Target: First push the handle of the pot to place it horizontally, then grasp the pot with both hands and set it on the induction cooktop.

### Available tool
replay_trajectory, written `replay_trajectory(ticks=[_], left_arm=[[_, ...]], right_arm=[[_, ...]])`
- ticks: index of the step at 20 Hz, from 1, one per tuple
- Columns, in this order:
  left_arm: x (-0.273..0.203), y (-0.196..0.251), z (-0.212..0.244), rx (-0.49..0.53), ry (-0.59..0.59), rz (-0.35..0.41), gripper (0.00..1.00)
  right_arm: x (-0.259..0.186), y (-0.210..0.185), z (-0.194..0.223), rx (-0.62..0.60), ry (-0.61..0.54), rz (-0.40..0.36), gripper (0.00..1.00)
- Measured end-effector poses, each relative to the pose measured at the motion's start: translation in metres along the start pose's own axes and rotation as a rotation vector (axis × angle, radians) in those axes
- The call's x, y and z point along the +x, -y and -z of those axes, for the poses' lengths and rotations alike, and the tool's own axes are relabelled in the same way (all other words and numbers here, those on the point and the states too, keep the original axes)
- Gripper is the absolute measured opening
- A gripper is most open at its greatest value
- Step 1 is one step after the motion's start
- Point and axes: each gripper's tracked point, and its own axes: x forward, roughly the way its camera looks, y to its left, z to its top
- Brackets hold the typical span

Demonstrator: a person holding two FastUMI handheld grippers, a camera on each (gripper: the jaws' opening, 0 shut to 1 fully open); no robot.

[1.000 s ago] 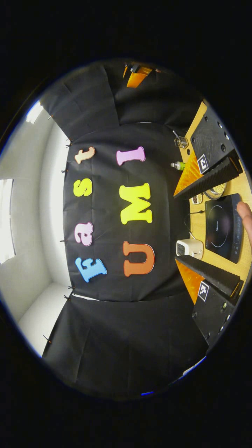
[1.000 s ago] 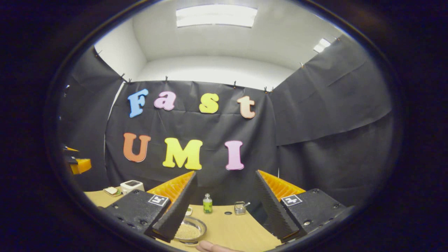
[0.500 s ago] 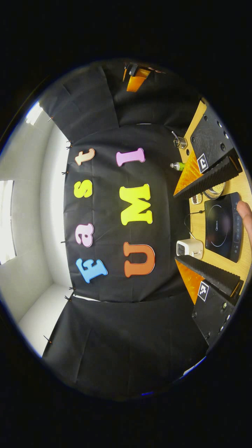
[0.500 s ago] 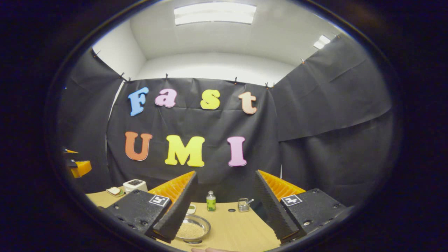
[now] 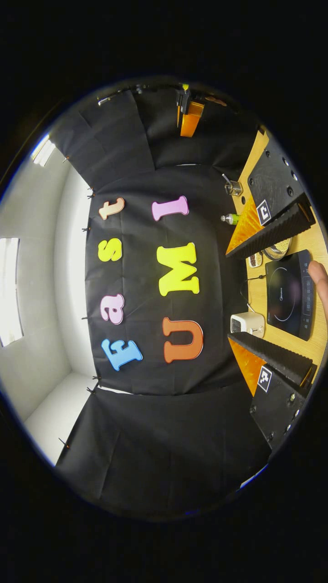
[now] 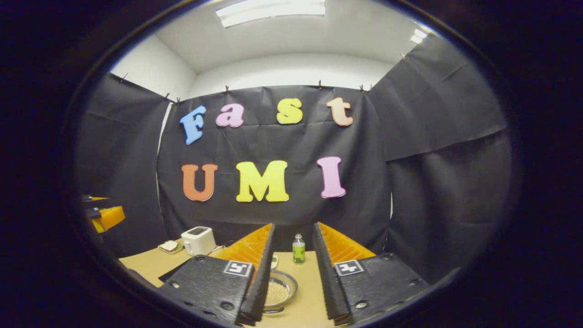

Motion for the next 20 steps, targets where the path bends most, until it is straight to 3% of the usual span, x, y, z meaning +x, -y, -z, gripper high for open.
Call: replay_trajectory(ticks=[1, 2, 5, 9, 20], left_arm=[[-0.002, -0.002, 0.000, -0.004, 0.002, -0.002, 0.96], [-0.003, -0.003, 0.000, -0.008, 0.003, -0.004, 0.96], [-0.008, -0.007, 0.002, -0.019, 0.006, -0.005, 0.96], [-0.011, -0.012, 0.003, -0.025, 0.009, -0.012, 0.96], [-0.021, -0.024, 0.014, -0.020, 0.001, -0.032, 0.96]], right_arm=[[0.001, -0.005, 0.004, -0.013, -0.015, -0.012, 0.36], [0.003, -0.006, 0.009, -0.021, -0.027, -0.014, 0.11], [0.004, -0.025, 0.024, -0.043, -0.062, -0.053, 0.00], [0.009, -0.040, 0.044, -0.052, -0.094, -0.064, 0.04], [0.031, -0.072, 0.163, -0.049, -0.360, -0.066, 0.04]])
